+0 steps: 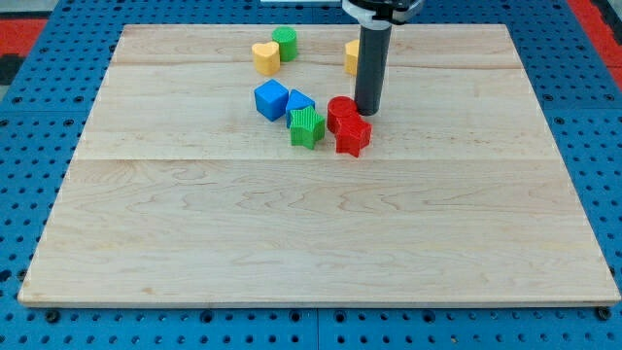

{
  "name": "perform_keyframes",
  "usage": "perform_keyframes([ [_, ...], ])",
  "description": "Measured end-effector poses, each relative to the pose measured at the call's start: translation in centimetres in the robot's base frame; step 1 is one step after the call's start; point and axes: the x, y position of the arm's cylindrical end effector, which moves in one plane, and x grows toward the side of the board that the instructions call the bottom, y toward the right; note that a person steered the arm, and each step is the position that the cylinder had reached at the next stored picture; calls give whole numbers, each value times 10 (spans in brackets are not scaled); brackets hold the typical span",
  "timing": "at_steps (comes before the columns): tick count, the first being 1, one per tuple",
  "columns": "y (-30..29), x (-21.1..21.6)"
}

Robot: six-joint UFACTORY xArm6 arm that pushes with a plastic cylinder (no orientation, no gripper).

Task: Move the green star to the left side of the board

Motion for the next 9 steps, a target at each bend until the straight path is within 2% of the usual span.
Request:
perform_keyframes([
  [3,1,14],
  [5,-31,14],
  [7,-45,31],
  [9,-142,38],
])
